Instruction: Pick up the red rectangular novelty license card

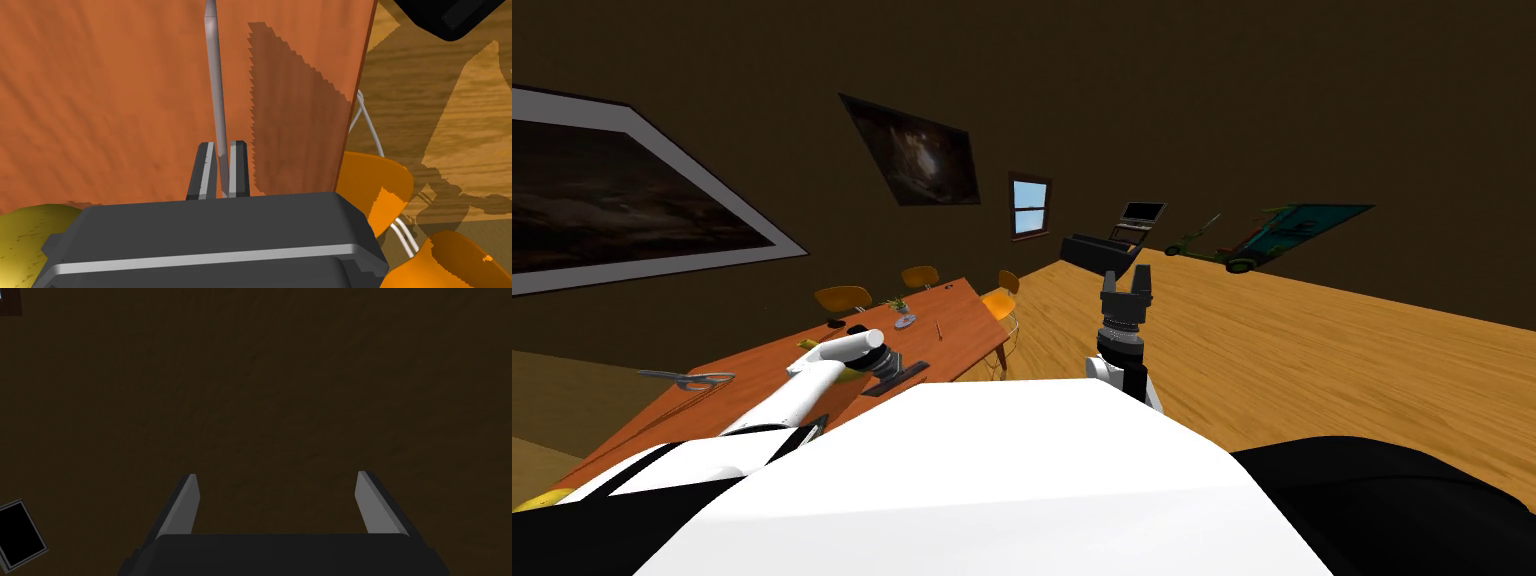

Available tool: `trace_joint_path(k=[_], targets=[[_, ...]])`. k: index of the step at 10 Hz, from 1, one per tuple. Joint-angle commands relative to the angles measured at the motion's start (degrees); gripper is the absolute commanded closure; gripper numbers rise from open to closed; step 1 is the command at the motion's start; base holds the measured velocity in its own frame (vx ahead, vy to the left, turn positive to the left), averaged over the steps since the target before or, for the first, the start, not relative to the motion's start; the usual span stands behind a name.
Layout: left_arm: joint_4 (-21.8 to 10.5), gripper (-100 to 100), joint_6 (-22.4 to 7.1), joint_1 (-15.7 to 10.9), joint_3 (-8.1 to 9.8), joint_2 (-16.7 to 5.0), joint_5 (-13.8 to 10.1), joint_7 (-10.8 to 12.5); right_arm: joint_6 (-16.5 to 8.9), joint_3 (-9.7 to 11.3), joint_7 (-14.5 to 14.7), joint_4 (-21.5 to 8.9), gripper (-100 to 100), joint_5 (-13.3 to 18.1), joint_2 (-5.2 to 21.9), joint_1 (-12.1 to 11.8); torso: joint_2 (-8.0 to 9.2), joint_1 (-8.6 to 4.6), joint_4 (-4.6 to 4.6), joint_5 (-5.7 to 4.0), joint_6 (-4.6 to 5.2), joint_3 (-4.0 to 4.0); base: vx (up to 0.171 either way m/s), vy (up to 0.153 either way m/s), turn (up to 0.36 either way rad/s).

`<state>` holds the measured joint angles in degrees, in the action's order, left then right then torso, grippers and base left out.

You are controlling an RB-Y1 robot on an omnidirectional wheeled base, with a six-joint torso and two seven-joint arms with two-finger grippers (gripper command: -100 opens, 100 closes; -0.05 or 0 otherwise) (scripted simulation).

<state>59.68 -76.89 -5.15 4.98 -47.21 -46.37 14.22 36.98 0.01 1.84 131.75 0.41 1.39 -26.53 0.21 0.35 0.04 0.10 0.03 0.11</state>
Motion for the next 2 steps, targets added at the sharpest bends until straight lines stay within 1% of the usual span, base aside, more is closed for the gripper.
trace_joint_path(k=[1,2], targets=[[0.0,100,0.0,0.0,0.0,0.0,0.0,0.0,0.0,0.0,0.0,0.0,0,0.0,0.0,0.0,0.0,0.0,0.0,0.0,0.0,0.0,-0.034,0.023,-0.029],[0.13,0,-0.07,-0.04,-0.08,0.0,-0.02,0.37,0.0,0.0,0.0,0.0,0,0.0,0.0,-0.01,-0.11,-0.04,-0.03,0.0,-0.05,-0.06,-0.006,0.004,0.004]])
